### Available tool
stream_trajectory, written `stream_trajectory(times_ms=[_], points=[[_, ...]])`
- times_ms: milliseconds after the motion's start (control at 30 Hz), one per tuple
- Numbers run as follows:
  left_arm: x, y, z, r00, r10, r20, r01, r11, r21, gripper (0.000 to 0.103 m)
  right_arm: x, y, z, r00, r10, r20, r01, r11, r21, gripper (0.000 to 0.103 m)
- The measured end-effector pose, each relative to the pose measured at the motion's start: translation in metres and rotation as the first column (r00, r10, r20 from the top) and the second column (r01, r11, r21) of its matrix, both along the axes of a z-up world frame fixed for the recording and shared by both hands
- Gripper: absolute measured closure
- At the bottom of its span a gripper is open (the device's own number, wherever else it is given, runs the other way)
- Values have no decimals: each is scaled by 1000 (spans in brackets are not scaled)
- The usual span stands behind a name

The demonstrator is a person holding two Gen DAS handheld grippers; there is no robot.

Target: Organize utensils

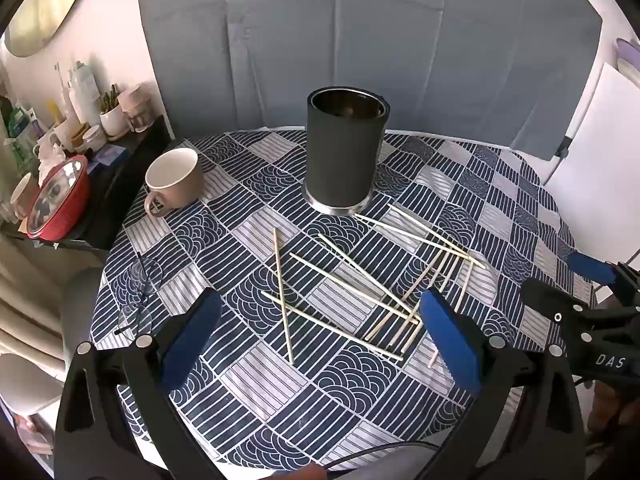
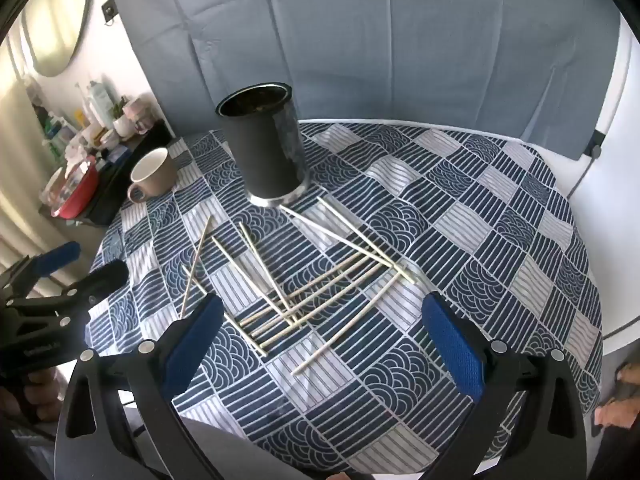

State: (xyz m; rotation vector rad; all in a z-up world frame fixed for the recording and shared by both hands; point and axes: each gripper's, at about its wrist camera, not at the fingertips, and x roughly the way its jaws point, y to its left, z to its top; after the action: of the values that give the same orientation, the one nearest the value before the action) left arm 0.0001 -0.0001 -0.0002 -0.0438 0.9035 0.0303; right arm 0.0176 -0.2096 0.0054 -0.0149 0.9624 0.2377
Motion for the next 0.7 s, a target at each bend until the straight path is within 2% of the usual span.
stream_trajectory(times_ms=[700], points=[[0,4,-4,1000,2,-16,-2,1000,-7,6,0,-1,-2,1000,-5,-6,5,1000,11,8]])
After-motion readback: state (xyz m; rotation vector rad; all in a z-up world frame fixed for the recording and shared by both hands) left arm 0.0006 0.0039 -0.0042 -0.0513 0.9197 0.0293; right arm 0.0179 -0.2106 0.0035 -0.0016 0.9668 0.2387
